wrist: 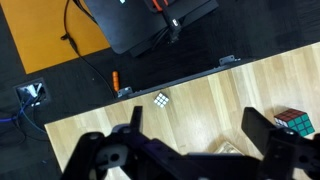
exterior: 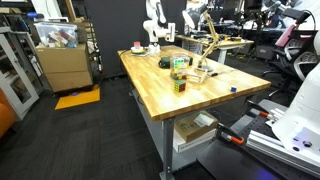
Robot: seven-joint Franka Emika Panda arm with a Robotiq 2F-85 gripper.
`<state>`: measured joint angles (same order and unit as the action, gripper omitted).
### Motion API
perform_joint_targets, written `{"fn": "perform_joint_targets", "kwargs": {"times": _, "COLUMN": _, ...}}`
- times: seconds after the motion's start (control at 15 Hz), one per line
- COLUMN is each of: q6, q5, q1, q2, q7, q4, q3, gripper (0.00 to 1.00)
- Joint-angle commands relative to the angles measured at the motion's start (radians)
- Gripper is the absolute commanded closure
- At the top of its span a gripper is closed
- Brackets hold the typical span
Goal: Pick up the small Rubik's cube from the table and move it to the left.
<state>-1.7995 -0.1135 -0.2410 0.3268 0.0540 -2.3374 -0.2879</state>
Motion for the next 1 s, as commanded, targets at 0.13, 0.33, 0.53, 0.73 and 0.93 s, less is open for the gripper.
{"fn": "perform_joint_targets", "kwargs": {"times": 0.13, "q6": -0.026, "q5": 0.131, "q1": -0.026, "q2": -0.144, "q7": -0.063, "q4": 0.003, "q3": -0.054, "gripper": 0.00}}
{"fn": "perform_joint_targets", "kwargs": {"times": 0.33, "q6": -0.026, "q5": 0.134, "q1": -0.033, "q2": -0.167, "q7": -0.055, "q4": -0.012, "q3": -0.046, "gripper": 0.00}}
{"fn": "perform_joint_targets", "kwargs": {"times": 0.53, "q6": -0.029, "q5": 0.137, "q1": -0.032, "q2": -0.191, "q7": -0.057, "q4": -0.008, "q3": -0.044, "gripper": 0.00}}
{"fn": "perform_joint_targets", "kwargs": {"times": 0.73, "q6": -0.028, "q5": 0.137, "q1": -0.033, "q2": -0.175, "q7": -0.057, "q4": -0.008, "q3": -0.043, "gripper": 0.00}}
{"fn": "perform_joint_targets", "kwargs": {"times": 0.93, "q6": -0.036, "q5": 0.152, "q1": -0.032, "q2": -0.189, "q7": -0.054, "q4": -0.007, "q3": -0.046, "gripper": 0.00}}
